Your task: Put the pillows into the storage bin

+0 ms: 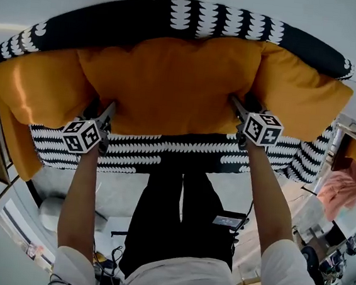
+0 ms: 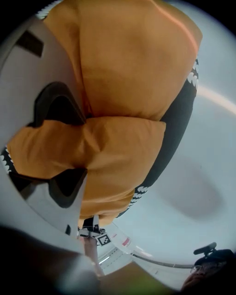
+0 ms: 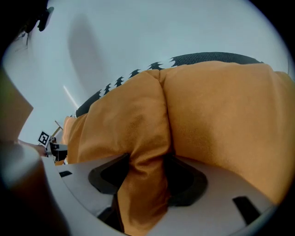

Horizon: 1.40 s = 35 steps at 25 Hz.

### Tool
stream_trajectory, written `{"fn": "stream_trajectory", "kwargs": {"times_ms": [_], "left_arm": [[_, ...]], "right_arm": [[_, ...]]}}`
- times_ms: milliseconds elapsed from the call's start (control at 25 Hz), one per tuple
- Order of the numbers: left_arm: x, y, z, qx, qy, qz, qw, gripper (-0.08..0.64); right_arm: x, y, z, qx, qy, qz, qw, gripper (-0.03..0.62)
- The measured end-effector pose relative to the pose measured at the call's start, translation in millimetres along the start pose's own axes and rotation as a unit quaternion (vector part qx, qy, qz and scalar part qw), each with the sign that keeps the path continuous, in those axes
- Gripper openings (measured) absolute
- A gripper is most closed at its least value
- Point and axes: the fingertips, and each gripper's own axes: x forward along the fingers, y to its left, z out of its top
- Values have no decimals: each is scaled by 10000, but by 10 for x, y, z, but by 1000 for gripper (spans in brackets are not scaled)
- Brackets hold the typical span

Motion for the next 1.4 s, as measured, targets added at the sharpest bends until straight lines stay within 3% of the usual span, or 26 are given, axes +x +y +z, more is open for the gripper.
{"fn": "stream_trajectory", "kwargs": {"times_ms": [200,400,560,760,1080,1400], "left_arm": [[179,-70,16,-58,109,-160,9998,238],[122,-176,28,17,-19,-210,9998,115],[-16,-250,30,-5,-315,-287,9991,66],[-268,-385,24,43,-559,-318,9979,51],[-916,-723,66,208,-1063,-260,9938,51],[-1741,-1284,14,300,-1654,179,9856,48]], "right_arm": [[107,-13,-14,94,24,42,9999,253],[104,21,1,86,26,178,9998,170],[22,55,5,-96,-130,242,9996,97],[-169,158,55,-175,-495,388,9979,48],[-659,388,195,-135,-993,698,9925,38],[-1480,667,367,-240,-1409,1180,9827,37]]}}
